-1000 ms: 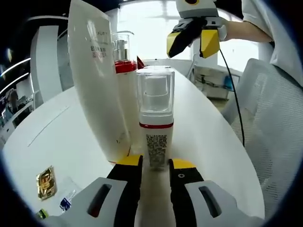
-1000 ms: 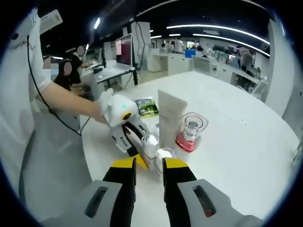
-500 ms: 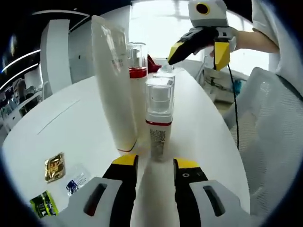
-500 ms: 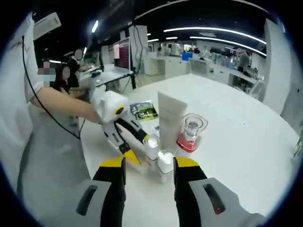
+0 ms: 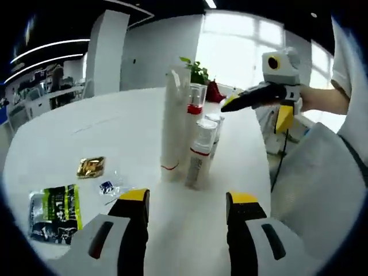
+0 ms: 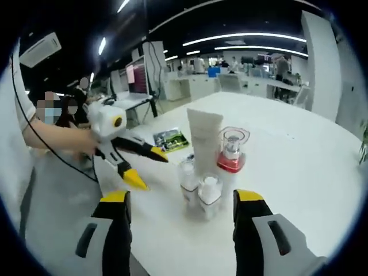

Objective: Arrange the skincare products in the storage area until every visible bottle or jar stands upright without overlapping.

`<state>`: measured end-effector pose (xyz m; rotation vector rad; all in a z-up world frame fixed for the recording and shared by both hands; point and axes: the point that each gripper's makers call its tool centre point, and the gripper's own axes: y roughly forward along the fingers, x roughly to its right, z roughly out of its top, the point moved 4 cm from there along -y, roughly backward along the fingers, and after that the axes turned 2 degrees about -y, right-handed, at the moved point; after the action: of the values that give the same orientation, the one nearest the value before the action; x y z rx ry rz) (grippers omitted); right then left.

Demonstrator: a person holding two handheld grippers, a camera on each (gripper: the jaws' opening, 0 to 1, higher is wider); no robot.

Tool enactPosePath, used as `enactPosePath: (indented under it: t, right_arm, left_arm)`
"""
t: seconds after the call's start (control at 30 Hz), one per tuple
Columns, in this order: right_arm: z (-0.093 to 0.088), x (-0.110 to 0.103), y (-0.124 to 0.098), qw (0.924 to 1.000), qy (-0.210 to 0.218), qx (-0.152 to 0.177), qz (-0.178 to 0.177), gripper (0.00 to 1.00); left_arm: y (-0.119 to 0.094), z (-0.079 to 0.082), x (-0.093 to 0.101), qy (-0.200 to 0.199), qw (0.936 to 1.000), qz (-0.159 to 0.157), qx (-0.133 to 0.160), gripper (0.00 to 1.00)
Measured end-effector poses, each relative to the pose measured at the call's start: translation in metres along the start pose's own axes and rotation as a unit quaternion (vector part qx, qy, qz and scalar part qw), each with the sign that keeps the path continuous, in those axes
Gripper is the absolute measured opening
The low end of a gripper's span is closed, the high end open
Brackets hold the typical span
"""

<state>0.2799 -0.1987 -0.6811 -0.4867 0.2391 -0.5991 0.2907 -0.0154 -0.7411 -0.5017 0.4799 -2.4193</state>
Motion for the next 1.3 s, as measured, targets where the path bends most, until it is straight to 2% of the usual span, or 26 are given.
enactPosePath:
  t: [0.03,0.07,0.23,0.43,0.47,0.63,0.77,0.93,1.3]
  right_arm:
    - [-0.003,-0.001,0.000,1.0000,0.006,0.001,-0.002,0.77]
    - [-0.005,-0.002,0.000,1.0000,0.009,0.002,-0.002,0.78]
    - [-0.018,-0.009,-0.004,0.9997,0.022,-0.003,-0.006,0.83]
    - [-0.026,-0.014,-0.013,0.9993,0.034,0.000,-0.015,0.89]
    - [-0.027,-0.020,-0.014,0.9992,0.036,0.000,-0.016,0.90]
    - [-0.028,-0.023,-0.020,0.9990,0.041,-0.001,-0.019,0.93]
    - [-0.031,-0.021,-0.025,0.9985,0.051,0.000,-0.021,0.96]
    - [-0.030,-0.032,-0.031,0.9979,0.062,0.007,-0.017,0.99]
    - [-0.031,-0.035,-0.033,0.9979,0.063,0.009,-0.008,0.99]
  left_arm:
    - [-0.005,0.001,0.010,-0.016,0.9998,0.011,0.010,0.52]
    - [-0.010,0.002,0.011,-0.023,0.9995,0.016,0.016,0.56]
    - [-0.042,-0.001,0.001,-0.070,0.9939,0.074,0.043,0.72]
    - [-0.063,-0.009,0.005,-0.091,0.9896,0.105,0.039,0.82]
    - [-0.067,-0.011,0.006,-0.095,0.9887,0.110,0.037,0.84]
    - [-0.083,-0.009,0.014,-0.103,0.9861,0.125,0.035,0.91]
    - [-0.092,-0.010,0.018,-0.106,0.9848,0.134,0.028,0.93]
    - [-0.103,-0.012,0.020,-0.112,0.9828,0.145,0.023,0.98]
    - [-0.118,-0.013,0.036,-0.135,0.9777,0.159,0.023,0.99]
